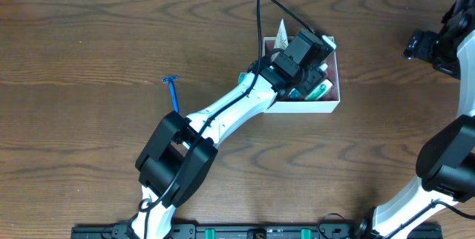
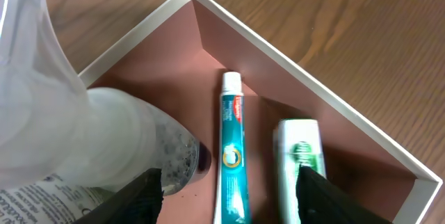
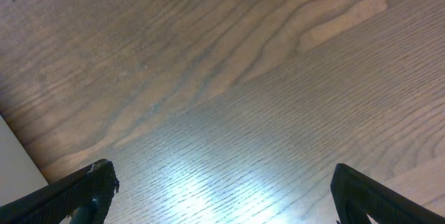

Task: Pack container
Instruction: 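Lift the soap bar box and lower it into the white box, then open the left gripper and pull it back from the box, then lower the left gripper onto the green toothbrush handle and grasp it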

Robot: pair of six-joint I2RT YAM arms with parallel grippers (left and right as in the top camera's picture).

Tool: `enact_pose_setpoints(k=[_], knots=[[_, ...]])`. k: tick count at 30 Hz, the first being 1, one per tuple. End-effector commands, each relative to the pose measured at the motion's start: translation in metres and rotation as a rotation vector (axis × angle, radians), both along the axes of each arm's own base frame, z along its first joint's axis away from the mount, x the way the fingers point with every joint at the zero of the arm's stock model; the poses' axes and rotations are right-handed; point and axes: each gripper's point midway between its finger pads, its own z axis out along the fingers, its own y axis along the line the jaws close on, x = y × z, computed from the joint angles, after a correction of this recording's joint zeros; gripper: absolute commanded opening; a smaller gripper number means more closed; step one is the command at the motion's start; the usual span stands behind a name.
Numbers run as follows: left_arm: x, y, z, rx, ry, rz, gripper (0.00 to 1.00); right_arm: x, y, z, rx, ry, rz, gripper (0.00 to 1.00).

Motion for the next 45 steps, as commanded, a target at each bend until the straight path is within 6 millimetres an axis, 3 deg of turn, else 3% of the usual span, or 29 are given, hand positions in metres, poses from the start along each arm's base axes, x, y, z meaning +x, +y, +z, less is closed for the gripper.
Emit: enact_pose_setpoints(k=[1, 7, 9, 11, 13, 14, 17, 19, 25, 28, 34, 45], knots=[[0.000, 0.003, 0.042, -0.053, -0.049, 0.014, 0.62, -0.003, -0.004, -0.005, -0.004, 0.015, -0.023, 0.99], [-0.028, 0.031, 0.150, -0.151, -0.153, 0.015, 0.63, -0.003, -0.004, -0.005, -0.004, 0.015, -0.023, 0.99], [-0.044, 0.057, 0.187, -0.166, -0.182, 0.036, 0.77, -0.003, -0.004, -0.005, -0.004, 0.015, -0.023, 0.99], [-0.052, 0.088, 0.202, -0.126, -0.198, 0.096, 0.81, -0.003, -0.004, -0.005, -0.004, 0.015, -0.023, 0.99], [-0.058, 0.127, 0.203, -0.033, -0.195, 0.187, 0.81, -0.003, -0.004, -0.005, -0.004, 0.015, -0.023, 0.99], [-0.060, 0.145, 0.200, 0.014, -0.185, 0.226, 0.82, -0.003, -0.004, -0.005, -0.004, 0.015, -0.023, 0.99], [-0.066, 0.190, 0.179, 0.147, -0.104, 0.306, 0.98, -0.003, -0.004, -0.005, -0.004, 0.015, -0.023, 0.99], [-0.069, 0.209, 0.161, 0.203, -0.033, 0.345, 0.98, -0.003, -0.004, -0.005, -0.004, 0.015, -0.023, 0.99], [-0.059, 0.239, 0.101, 0.241, 0.142, 0.525, 0.98, -0.003, -0.004, -0.005, -0.004, 0.015, -0.023, 0.99], [-0.053, 0.239, 0.068, 0.237, 0.226, 0.589, 0.98, -0.003, -0.004, -0.005, -0.004, 0.015, -0.023, 0.99], [-0.053, 0.226, 0.008, 0.305, 0.386, 0.553, 0.98, -0.003, -0.004, -0.005, -0.004, 0.015, -0.023, 0.99], [-0.059, 0.212, -0.062, 0.365, 0.562, 0.513, 0.98, -0.003, -0.004, -0.005, -0.004, 0.015, -0.023, 0.99]])
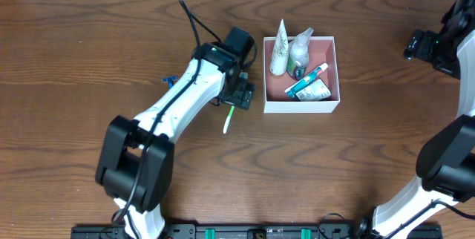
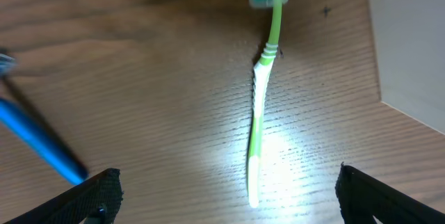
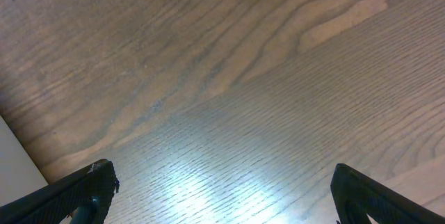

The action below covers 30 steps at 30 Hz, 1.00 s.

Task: Pack container
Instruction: 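Lower the left gripper onto the green toothbrush handle and grasp it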

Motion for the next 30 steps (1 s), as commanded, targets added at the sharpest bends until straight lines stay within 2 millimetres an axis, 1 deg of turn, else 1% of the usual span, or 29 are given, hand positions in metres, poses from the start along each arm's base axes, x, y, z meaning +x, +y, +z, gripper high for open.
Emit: enact_pose_setpoints(k=[1, 4, 10, 17, 21, 26, 30], knots=[[-0.008, -0.004, -0.020, -0.012, 0.071, 0.010, 0.98, -0.002, -0.004, -0.005, -0.004, 0.014, -0.023, 0.99], [-0.012, -0.008, -0.033, -0.027, 0.113, 0.007, 0.98, -0.002, -0.004, -0.005, -0.004, 0.014, -0.022, 0.99], [-0.013, -0.008, -0.052, -0.010, 0.151, 0.008, 0.98, -0.002, -0.004, -0.005, -0.004, 0.014, -0.022, 0.99], [-0.012, -0.009, -0.063, -0.006, 0.160, 0.009, 0.98, -0.002, -0.004, -0.005, -0.004, 0.014, -0.023, 0.99], [-0.006, -0.009, -0.068, -0.013, 0.146, 0.014, 0.98, -0.002, -0.004, -0.005, -0.004, 0.014, -0.022, 0.99], [0.000, -0.002, -0.074, -0.023, 0.133, 0.037, 0.98, -0.002, -0.004, -0.005, -0.004, 0.014, -0.023, 0.99], [-0.004, 0.008, -0.080, -0.018, 0.154, 0.067, 0.98, -0.002, -0.004, -0.005, -0.004, 0.014, -0.023, 0.99]])
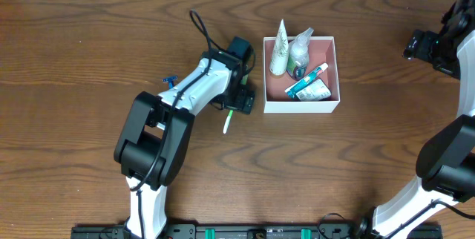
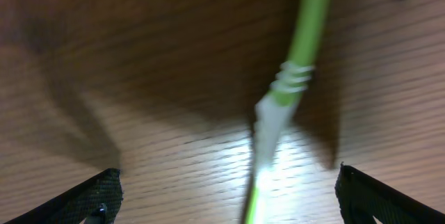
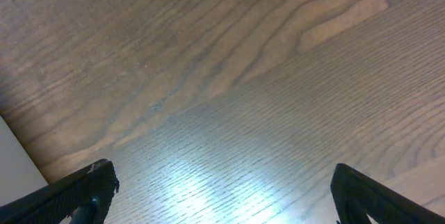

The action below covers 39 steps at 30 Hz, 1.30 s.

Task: Pack container
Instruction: 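Lower the left gripper onto the green toothbrush handle and grasp it, then lift the toothbrush upright and carry it over the white box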

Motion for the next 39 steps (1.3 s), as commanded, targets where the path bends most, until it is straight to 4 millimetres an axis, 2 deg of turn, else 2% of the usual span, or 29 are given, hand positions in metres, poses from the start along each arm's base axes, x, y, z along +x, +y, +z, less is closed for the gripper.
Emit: enact_pose_setpoints(k=[1, 16, 19, 20, 24, 29, 32, 33, 37, 39], knots=[[-0.0062, 0.0128, -0.0129, 0.016, 0.044, 0.044, 0.98, -0.0025, -0.0043, -0.0048, -0.004, 0.014, -0.023, 0.99], [-0.0081, 0.0082, -0.0137, -0.016, 0.057, 0.044, 0.99, -0.0024, -0.0041, -0.0048, -0.004, 0.014, -0.022, 0.99], [-0.0083, 0.0080, -0.0137, -0.018, 0.058, 0.044, 0.86, -0.0025, -0.0043, -0.0048, -0.004, 0.014, -0.023, 0.99], [-0.0083, 0.0080, -0.0137, -0.018, 0.058, 0.044, 0.79, -0.0025, -0.0043, -0.0048, -0.004, 0.014, -0.023, 0.99], [-0.0086, 0.0079, -0.0137, -0.018, 0.059, 0.044, 0.67, -0.0025, -0.0043, -0.0048, -0.004, 0.014, -0.023, 0.99], [-0.0104, 0.0082, -0.0136, -0.018, 0.067, 0.044, 0.45, -0.0025, -0.0043, -0.0048, -0.004, 0.014, -0.023, 0.99], [-0.0112, 0.0085, -0.0136, -0.017, 0.070, 0.044, 0.36, -0.0025, -0.0043, -0.0048, -0.004, 0.014, -0.023, 0.99], [-0.0113, 0.0086, -0.0136, -0.016, 0.070, 0.044, 0.30, -0.0025, -0.0043, -0.0048, -0.004, 0.014, -0.023, 0.99], [-0.0115, 0.0081, -0.0136, -0.019, 0.071, 0.044, 0.22, -0.0025, -0.0043, -0.0048, -0.004, 0.014, -0.023, 0.99], [-0.0113, 0.0082, -0.0136, -0.019, 0.071, 0.044, 0.15, -0.0024, -0.0041, -0.0048, -0.004, 0.014, -0.022, 0.99]])
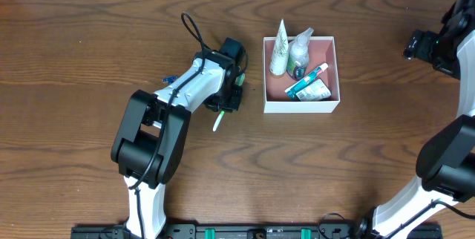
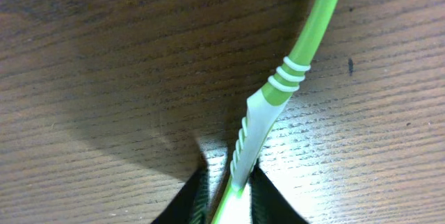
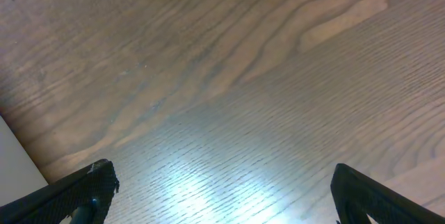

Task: Pack container
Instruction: 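Lift the toothbrush upright and carry it over the white box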

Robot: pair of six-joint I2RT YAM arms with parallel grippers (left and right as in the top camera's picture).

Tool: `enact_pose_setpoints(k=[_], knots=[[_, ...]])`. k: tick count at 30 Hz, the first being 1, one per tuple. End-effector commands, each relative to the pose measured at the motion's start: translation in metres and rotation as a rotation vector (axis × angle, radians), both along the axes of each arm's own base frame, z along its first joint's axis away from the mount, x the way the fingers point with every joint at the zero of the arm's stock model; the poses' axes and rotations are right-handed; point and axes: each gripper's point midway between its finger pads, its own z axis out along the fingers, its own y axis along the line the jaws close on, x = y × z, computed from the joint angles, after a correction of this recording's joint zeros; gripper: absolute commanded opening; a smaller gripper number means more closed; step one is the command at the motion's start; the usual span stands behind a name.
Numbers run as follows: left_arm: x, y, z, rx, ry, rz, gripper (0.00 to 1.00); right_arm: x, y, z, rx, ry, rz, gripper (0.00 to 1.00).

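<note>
A green-and-white toothbrush (image 2: pixel 278 99) lies on the wooden table, its white handle end (image 1: pixel 217 125) sticking out below my left gripper (image 1: pixel 231 99). In the left wrist view the gripper (image 2: pixel 229 193) is shut on the toothbrush handle, both black fingertips pressed against it. The pink open box (image 1: pixel 334 72) stands to the right of it, holding a white tube, a clear bottle, a toothpaste tube and a green-white pack. My right gripper (image 3: pixel 222 189) hangs open over bare wood at the far right.
A blue razor (image 1: pixel 168 79) lies on the table just left of the left arm, partly covered by it. The right arm (image 1: pixel 445 46) stays at the table's right edge.
My left gripper was open around the toothbrush and is now shut on its handle. The toothbrush has shifted slightly to the left. The right arm has not moved.
At first my left gripper was open inside the pink box over the toothpaste and bottle. Then it stood open above the green toothbrush left of the box, then lower and close around it. Now it is shut on the handle.
</note>
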Motion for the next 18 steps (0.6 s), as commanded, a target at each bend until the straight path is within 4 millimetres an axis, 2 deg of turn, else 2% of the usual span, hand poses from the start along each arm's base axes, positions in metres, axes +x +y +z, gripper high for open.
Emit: enact_pose_setpoints(k=[1, 7, 10, 15, 18], knots=[[-0.007, 0.001, -0.009, -0.002, 0.034, -0.004, 0.13, -0.002, -0.004, -0.005, -0.004, 0.014, -0.022, 0.99], [-0.005, 0.000, -0.006, -0.006, 0.028, -0.003, 0.07, -0.002, -0.004, -0.005, -0.004, 0.014, -0.023, 0.99], [-0.001, -0.002, 0.002, -0.016, 0.009, -0.004, 0.06, -0.002, -0.004, -0.005, -0.004, 0.014, -0.022, 0.99], [0.014, -0.009, 0.036, -0.059, -0.084, -0.005, 0.06, -0.002, -0.004, -0.005, -0.004, 0.014, -0.023, 0.99], [0.022, -0.013, 0.070, -0.098, -0.167, -0.006, 0.06, -0.002, -0.004, -0.005, -0.004, 0.014, -0.022, 0.99]])
